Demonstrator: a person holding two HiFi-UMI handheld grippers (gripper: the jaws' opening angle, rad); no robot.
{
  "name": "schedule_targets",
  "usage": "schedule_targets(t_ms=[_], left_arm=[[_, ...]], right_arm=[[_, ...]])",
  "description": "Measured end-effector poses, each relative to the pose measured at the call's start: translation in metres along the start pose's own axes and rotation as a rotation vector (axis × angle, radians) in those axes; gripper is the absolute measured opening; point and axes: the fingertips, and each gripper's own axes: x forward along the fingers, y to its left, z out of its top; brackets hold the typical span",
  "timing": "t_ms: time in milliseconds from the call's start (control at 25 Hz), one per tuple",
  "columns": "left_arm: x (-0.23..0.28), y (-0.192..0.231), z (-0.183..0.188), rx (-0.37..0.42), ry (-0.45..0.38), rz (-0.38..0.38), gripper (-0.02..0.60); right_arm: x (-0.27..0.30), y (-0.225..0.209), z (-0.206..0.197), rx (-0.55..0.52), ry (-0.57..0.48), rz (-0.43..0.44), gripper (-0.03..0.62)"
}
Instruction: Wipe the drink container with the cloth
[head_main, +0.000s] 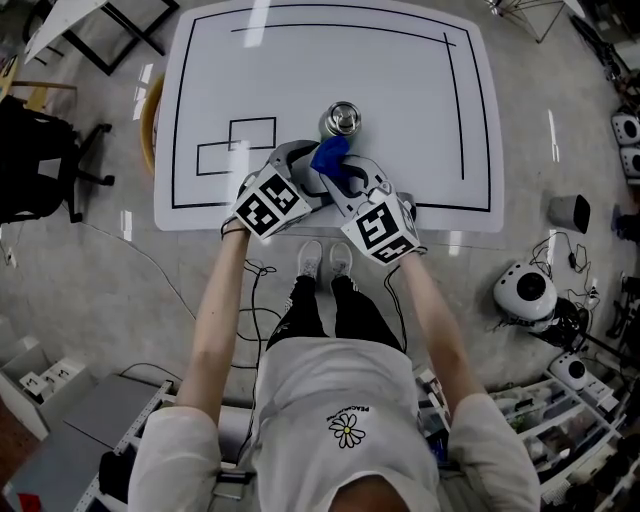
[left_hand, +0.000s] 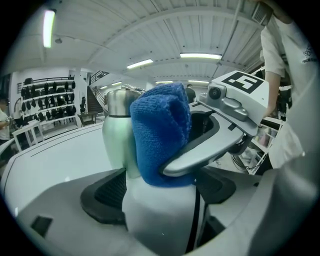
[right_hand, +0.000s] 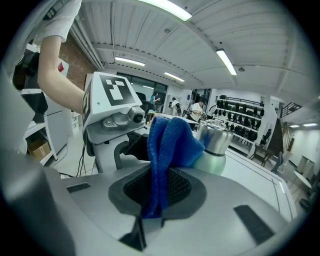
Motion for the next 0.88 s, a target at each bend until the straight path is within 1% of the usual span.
schedule_targets(t_ms=[160, 240, 320, 440, 520, 680, 720, 800, 840, 880], left_arm=[[-0.005, 0.000, -0.001, -0.016, -0.014, 0.008, 0.422], [-0.013, 0.002, 0.001, -0.036, -0.043, 0.037, 0.422], [-0.026, 0.006, 0.011, -0.060, -0.095, 0.083, 0.422], [-0.048, 0.005, 0.033, -0.075, -0.185, 0.144, 0.422], [-0.065, 0.003, 0.051, -0.089, -0.254, 0.184, 0.420], [-0.103, -0.003, 0.091, -0.116, -0.425, 0.283, 0.413], [-0.112, -0.004, 0.099, -0.117, -0.460, 0.319, 0.363], [-0.129, -0.002, 0.110, -0.126, -0.516, 0.410, 0.063], [-0.136, -0.001, 0.113, -0.133, -0.539, 0.447, 0.018], [-0.141, -0.001, 0.115, -0.140, -0.558, 0.474, 0.015]], right_arm=[[-0.003, 0.003, 0.000, -0.009, 0.001, 0.004, 0.043], [-0.010, 0.004, 0.003, -0.023, -0.002, -0.002, 0.043], [-0.022, 0.002, 0.012, -0.012, -0.045, -0.028, 0.043], [-0.046, -0.005, 0.030, 0.044, -0.144, -0.106, 0.043], [-0.063, -0.010, 0.039, 0.080, -0.186, -0.175, 0.043], [-0.094, -0.024, 0.053, 0.155, -0.249, -0.300, 0.043], [-0.100, -0.028, 0.056, 0.165, -0.258, -0.323, 0.043], [-0.107, -0.033, 0.058, 0.166, -0.268, -0.352, 0.043], [-0.110, -0.035, 0.060, 0.163, -0.269, -0.360, 0.043], [-0.112, -0.037, 0.062, 0.155, -0.268, -0.366, 0.043]])
